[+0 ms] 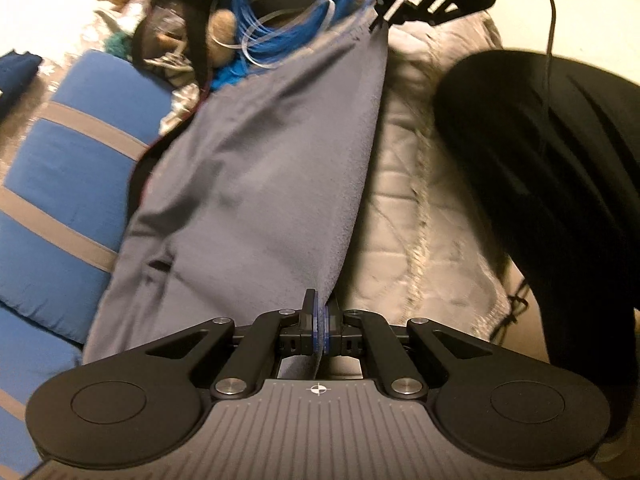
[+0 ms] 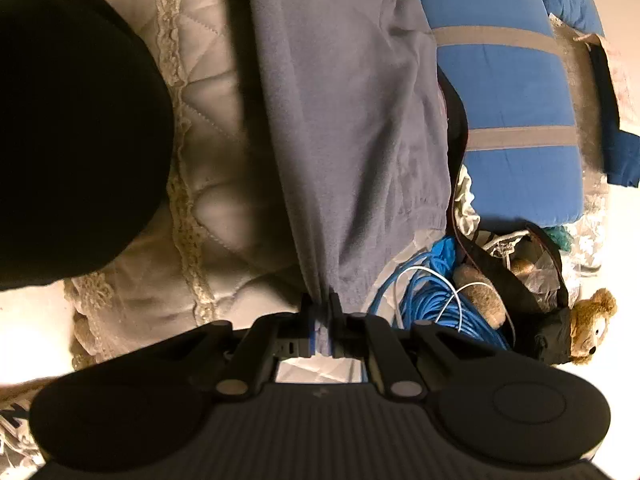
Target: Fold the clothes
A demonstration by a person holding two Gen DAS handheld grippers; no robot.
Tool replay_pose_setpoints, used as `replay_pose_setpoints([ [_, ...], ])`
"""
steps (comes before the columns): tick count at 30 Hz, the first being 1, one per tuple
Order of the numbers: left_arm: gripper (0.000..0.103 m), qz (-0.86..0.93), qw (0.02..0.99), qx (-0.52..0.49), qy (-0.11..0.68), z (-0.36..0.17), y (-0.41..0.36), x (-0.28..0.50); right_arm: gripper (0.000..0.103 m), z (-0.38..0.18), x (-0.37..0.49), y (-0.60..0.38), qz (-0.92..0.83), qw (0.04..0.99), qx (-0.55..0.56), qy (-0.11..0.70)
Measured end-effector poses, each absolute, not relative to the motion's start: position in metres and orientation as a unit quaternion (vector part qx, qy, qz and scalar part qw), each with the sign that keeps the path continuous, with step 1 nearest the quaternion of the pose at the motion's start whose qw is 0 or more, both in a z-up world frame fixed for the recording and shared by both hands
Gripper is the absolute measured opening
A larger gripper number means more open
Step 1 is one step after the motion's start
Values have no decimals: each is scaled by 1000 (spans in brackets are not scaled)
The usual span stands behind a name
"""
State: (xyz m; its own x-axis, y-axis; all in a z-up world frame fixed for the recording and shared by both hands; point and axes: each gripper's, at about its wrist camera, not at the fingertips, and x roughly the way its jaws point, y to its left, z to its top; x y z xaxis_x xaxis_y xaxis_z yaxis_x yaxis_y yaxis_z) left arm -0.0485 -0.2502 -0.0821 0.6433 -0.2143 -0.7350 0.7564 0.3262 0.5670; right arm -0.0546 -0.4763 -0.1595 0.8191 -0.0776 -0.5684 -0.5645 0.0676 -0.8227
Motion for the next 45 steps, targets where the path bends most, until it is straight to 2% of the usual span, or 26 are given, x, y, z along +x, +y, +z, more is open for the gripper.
replay_pose_setpoints([
  [2, 2, -322, 760, 485, 288, -92, -248, -46, 45, -159, -56, -476, 174, 695, -652, 247],
  [3, 3, -324, 758, 483, 294, -96, -247, -44, 51, -158, -57, -476, 173, 699, -648, 249],
  [4, 3, -326, 759, 482, 293, -99, -245, -44, 62, -154, -58, -476, 175, 707, -637, 252],
  [5, 3, -327, 760, 480, 292, -101, -243, -43, 70, -146, -59, -477, 180, 720, -620, 255],
  [11, 3, -332, 766, 473, 282, -104, -238, -44, 69, -86, -42, -478, 193, 832, -438, 280],
  [17, 3, -326, 760, 503, 250, -111, -242, -55, 64, -53, 30, -472, 140, 917, -224, 299],
  [24, 3, -325, 761, 506, 242, -114, -242, -58, 65, -66, 134, -441, 114, 933, -102, 326],
  [28, 3, -325, 761, 506, 243, -115, -243, -56, 64, -82, 177, -413, 120, 926, -107, 342],
  [29, 3, -325, 763, 502, 246, -114, -242, -55, 61, -88, 186, -408, 123, 922, -109, 351],
  [30, 3, -326, 764, 496, 251, -114, -242, -54, 48, -94, 195, -406, 129, 916, -107, 365],
  [31, 3, -328, 766, 491, 256, -113, -242, -52, 25, -100, 204, -404, 135, 909, -106, 379],
  [32, 3, -329, 767, 484, 261, -111, -241, -50, 13, -104, 209, -403, 141, 906, -102, 385],
  [34, 2, -330, 771, 470, 274, -109, -241, -46, 5, -101, 213, -410, 143, 910, -79, 382],
  [38, 2, -329, 773, 463, 283, -107, -240, -44, 1, -93, 220, -426, 116, 919, -48, 373],
  [42, 2, -327, 770, 472, 278, -109, -242, -47, 4, -90, 226, -439, 101, 918, -23, 383],
  [43, 2, -327, 771, 470, 279, -109, -241, -47, 23, -88, 224, -440, 102, 917, -24, 384],
  [44, 2, -326, 772, 469, 280, -109, -241, -46, 35, -84, 218, -441, 102, 919, -28, 379],
  [45, 2, -326, 773, 468, 280, -109, -241, -46, 43, -79, 212, -442, 102, 921, -32, 375],
])
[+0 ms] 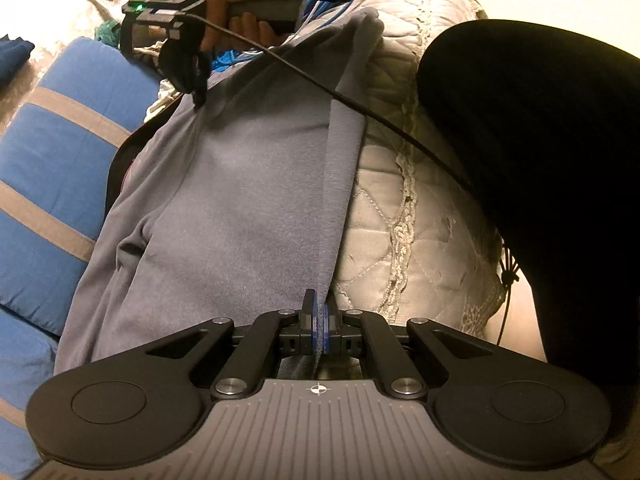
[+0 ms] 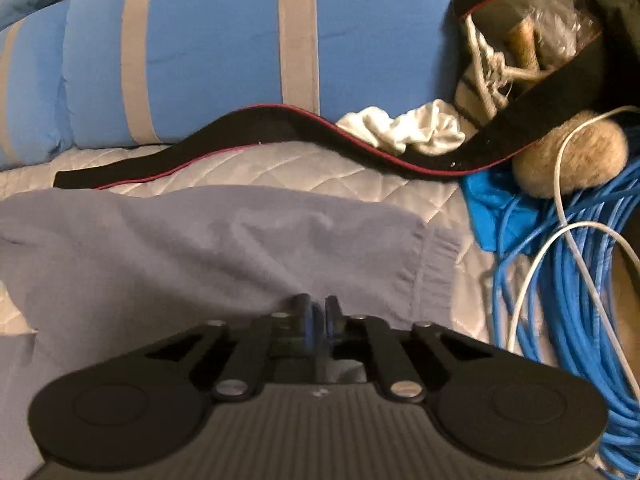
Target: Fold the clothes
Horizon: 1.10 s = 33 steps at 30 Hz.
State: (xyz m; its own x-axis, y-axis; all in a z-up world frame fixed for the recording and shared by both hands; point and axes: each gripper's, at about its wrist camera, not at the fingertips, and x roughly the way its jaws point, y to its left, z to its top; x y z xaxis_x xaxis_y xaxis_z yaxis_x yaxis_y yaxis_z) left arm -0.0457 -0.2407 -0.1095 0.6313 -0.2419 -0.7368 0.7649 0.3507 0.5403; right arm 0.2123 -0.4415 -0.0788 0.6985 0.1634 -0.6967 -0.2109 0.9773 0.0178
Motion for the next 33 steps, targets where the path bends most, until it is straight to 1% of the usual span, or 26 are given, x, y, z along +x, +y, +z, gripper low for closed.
replay_pose_setpoints([
  [1, 2, -325, 773, 468, 278, -109, -241, -45, 58, -73, 205, -442, 102, 923, -37, 368],
  [2, 2, -324, 774, 469, 277, -110, -241, -46, 68, -67, 195, -443, 104, 926, -48, 359],
  [4, 2, -323, 776, 468, 274, -110, -240, -46, 73, -54, 174, -448, 112, 927, -90, 345],
  [7, 2, -323, 777, 469, 268, -111, -238, -47, 76, -42, 138, -460, 119, 918, -173, 337],
  [9, 3, -322, 779, 468, 266, -109, -237, -47, 78, -42, 112, -471, 119, 906, -231, 334],
  [12, 3, -320, 780, 467, 266, -108, -237, -48, 79, -46, 72, -489, 117, 880, -319, 333],
  [15, 3, -318, 780, 469, 264, -107, -237, -49, 78, -65, 36, -500, 133, 850, -376, 343],
  [19, 3, -320, 781, 467, 262, -105, -235, -50, 75, -97, -7, -498, 171, 805, -458, 335],
  [20, 3, -322, 781, 467, 262, -105, -234, -50, 73, -104, -13, -495, 175, 793, -481, 330],
  [24, 3, -324, 781, 462, 267, -105, -232, -47, 72, -136, -30, -483, 170, 737, -582, 299],
  [26, 3, -323, 782, 461, 267, -106, -232, -47, 71, -146, -36, -478, 179, 711, -614, 292],
  [28, 3, -323, 784, 457, 268, -106, -231, -47, 71, -153, -42, -473, 173, 699, -641, 265],
  [30, 3, -324, 786, 452, 270, -105, -230, -47, 62, -159, -45, -471, 165, 688, -665, 240],
  [32, 3, -325, 787, 450, 271, -105, -229, -47, 8, -162, -45, -467, 167, 677, -673, 246],
  [33, 3, -325, 787, 449, 271, -105, -229, -47, 8, -160, -44, -466, 168, 677, -670, 254],
])
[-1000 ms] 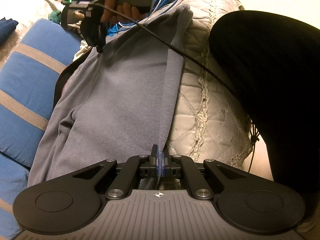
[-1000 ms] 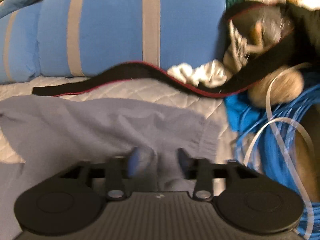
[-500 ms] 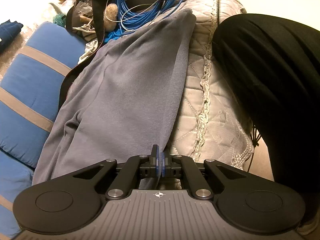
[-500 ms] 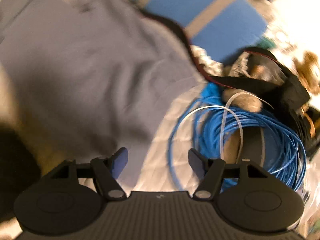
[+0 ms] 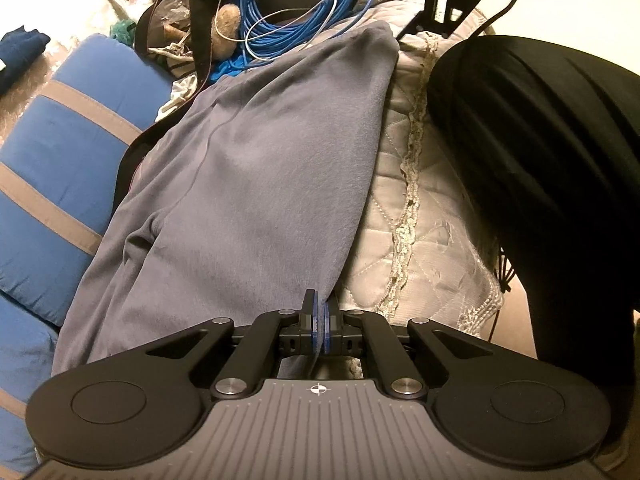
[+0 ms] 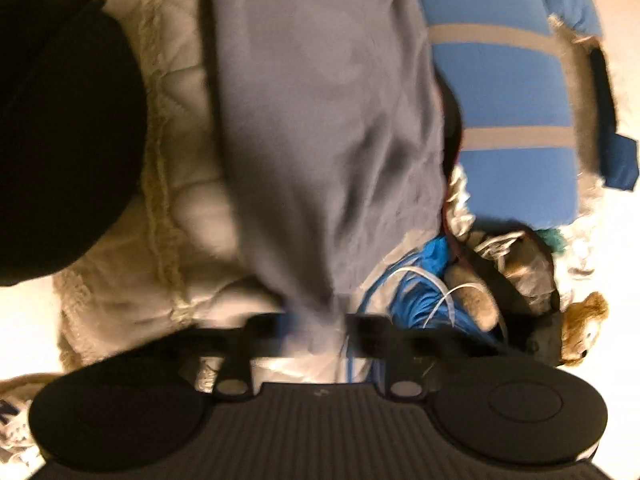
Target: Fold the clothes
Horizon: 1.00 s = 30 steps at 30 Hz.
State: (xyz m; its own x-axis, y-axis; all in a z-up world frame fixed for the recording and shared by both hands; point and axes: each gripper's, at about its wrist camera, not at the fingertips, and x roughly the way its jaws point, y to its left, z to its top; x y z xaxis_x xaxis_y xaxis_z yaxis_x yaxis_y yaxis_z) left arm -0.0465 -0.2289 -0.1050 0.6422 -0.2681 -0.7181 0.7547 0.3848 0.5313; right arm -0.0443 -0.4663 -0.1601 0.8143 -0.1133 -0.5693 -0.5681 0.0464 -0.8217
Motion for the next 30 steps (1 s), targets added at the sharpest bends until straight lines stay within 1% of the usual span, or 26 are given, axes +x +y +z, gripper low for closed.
replay_pose_setpoints([
  [6, 2, -327, 785, 446, 278, -100, -228, -49, 7, -145, -39, -470, 177, 683, -654, 273],
  [10, 2, -331, 787, 440, 279, -98, -227, -49, 7, -154, -40, -471, 182, 663, -671, 278],
  [11, 2, -332, 787, 439, 280, -99, -227, -49, 10, -157, -40, -469, 180, 657, -678, 277],
  [12, 2, -332, 786, 441, 280, -101, -227, -49, 19, -158, -40, -467, 178, 653, -682, 278],
  [13, 3, -332, 784, 443, 279, -102, -228, -50, 32, -157, -40, -466, 175, 654, -681, 279],
  [14, 3, -331, 784, 447, 277, -104, -228, -50, 41, -155, -40, -464, 172, 654, -681, 281],
  [15, 4, -330, 783, 450, 274, -106, -228, -51, 47, -151, -39, -462, 170, 659, -676, 282],
  [17, 5, -329, 786, 450, 266, -107, -225, -53, 74, -134, -39, -458, 168, 680, -656, 282],
  [19, 6, -328, 789, 449, 260, -108, -221, -55, 80, -116, -42, -451, 169, 699, -638, 276],
  [21, 19, -325, 793, 453, 247, -108, -214, -60, 84, -100, -45, -442, 171, 716, -622, 265],
  [22, 23, -320, 795, 458, 237, -108, -210, -63, 86, -92, -47, -436, 169, 728, -612, 257],
  [24, 36, -310, 798, 468, 218, -108, -203, -68, 89, -74, -51, -421, 169, 753, -589, 241],
  [27, 44, -279, 803, 486, 201, -105, -190, -76, 94, -60, -64, -388, 190, 786, -549, 211],
  [30, 47, -265, 805, 490, 206, -100, -171, -81, 96, -58, -83, -353, 222, 803, -523, 181],
])
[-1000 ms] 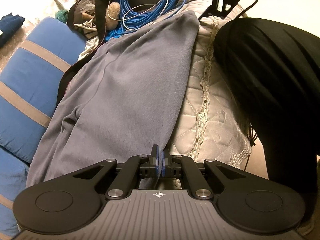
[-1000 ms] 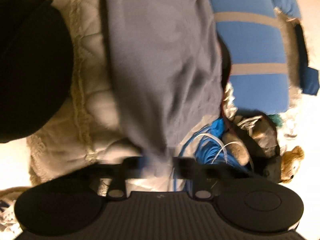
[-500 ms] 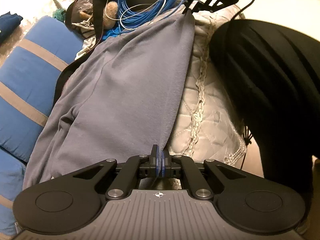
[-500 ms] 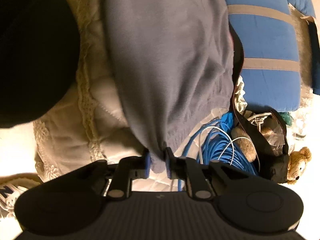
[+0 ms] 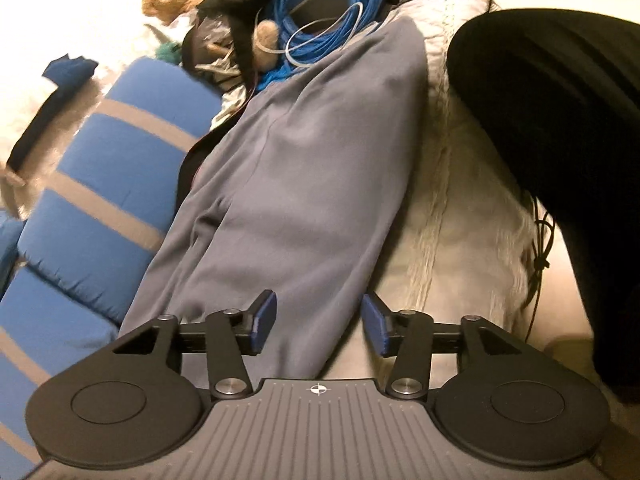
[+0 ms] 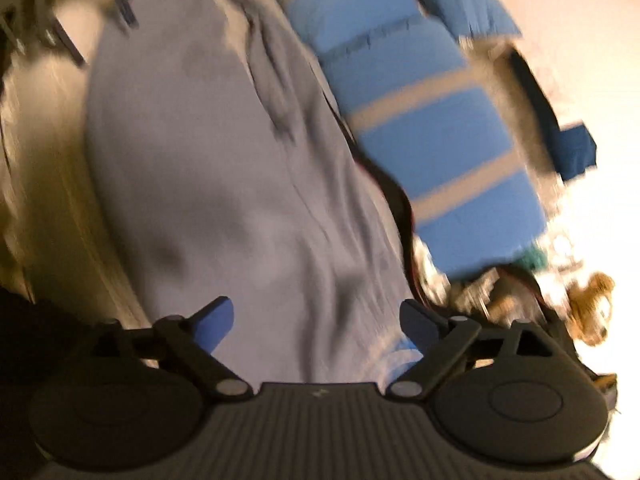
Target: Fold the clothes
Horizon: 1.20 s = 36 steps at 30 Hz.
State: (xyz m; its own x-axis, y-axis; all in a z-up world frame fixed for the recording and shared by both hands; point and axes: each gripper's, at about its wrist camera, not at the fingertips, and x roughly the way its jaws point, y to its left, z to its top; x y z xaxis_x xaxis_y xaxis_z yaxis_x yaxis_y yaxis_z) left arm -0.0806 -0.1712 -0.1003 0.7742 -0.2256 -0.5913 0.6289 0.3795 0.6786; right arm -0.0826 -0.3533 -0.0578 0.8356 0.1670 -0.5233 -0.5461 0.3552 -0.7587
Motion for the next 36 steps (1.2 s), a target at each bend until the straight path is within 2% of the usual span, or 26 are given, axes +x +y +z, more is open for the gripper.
replay_pose_setpoints([
  [7, 48, -213, 832, 462, 223, -96, -139, -77, 96, -97, -135, -264, 282, 798, -522, 103],
  [9, 48, -207, 835, 461, 218, -97, -137, -77, 94, -111, -141, -243, 283, 796, -529, 83],
  [10, 48, -205, 835, 464, 214, -98, -136, -77, 90, -118, -143, -234, 283, 792, -536, 76],
  [11, 48, -203, 835, 467, 209, -99, -135, -78, 80, -124, -144, -227, 284, 786, -544, 72],
  [12, 48, -202, 835, 469, 205, -99, -135, -78, 74, -129, -145, -222, 288, 779, -552, 71],
  [13, 48, -203, 836, 469, 202, -99, -134, -79, 62, -132, -144, -218, 293, 772, -559, 74],
  [14, 48, -205, 836, 468, 199, -99, -133, -79, 44, -136, -144, -214, 299, 765, -565, 77],
  [16, 48, -209, 837, 466, 196, -99, -132, -79, 22, -132, -139, -211, 309, 764, -558, 93],
  [21, 48, -208, 838, 470, 183, -103, -131, -79, 19, -85, -113, -221, 327, 813, -459, 146],
  [26, 48, -152, 827, 519, 156, -112, -135, -72, 19, -53, -100, -233, 332, 832, -417, 155],
  [31, 48, -50, 797, 585, 141, -119, -128, -49, 19, -48, -95, -238, 339, 838, -395, 162],
  [36, 48, 8, 773, 611, 168, -111, -103, -34, 19, -47, -97, -242, 346, 840, -387, 161],
])
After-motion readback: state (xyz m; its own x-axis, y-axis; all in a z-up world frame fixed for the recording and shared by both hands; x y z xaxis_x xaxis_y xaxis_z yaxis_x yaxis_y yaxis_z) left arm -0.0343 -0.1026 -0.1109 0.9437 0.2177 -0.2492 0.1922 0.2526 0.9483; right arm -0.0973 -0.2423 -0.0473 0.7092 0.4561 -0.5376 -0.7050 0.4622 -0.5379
